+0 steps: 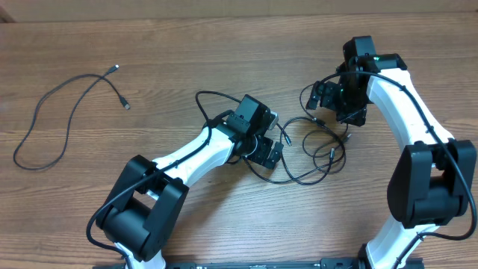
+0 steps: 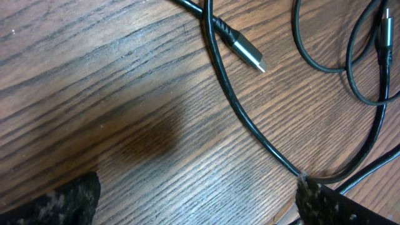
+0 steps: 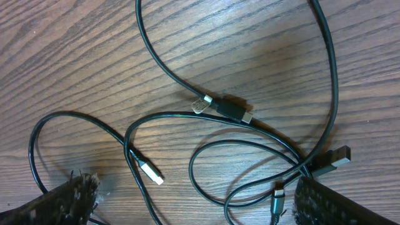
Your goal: Untangle cables
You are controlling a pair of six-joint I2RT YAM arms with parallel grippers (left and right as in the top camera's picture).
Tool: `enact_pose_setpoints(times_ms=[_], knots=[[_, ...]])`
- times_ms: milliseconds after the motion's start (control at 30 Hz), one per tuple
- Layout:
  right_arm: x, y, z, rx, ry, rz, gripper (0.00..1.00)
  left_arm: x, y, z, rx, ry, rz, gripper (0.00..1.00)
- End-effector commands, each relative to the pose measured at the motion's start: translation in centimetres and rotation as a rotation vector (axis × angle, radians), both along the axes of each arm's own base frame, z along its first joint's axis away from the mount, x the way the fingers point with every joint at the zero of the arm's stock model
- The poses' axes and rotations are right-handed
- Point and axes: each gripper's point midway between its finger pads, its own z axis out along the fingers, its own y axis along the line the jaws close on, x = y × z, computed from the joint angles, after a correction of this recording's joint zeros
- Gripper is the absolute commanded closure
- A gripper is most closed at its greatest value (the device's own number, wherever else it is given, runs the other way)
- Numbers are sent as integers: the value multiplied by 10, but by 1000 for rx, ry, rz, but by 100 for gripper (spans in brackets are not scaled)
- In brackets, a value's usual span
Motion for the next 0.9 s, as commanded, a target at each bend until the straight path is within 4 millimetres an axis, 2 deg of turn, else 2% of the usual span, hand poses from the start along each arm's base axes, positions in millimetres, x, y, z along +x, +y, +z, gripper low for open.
enact_pose_setpoints(times_ms=[0,633,800,867], knots=[[3,3,6,10,-19,9,0,-3,1,-7,10,10,-16,0],[4,6,7,29,-24,0,0,-2,3,-8,22,7,-10,0],[-14,29,12,171,55,17,0,-9,3,-6,10,45,-13,1],[-22,30,13,181,88,15,0,-13,0,0,-21,75,-21,1]])
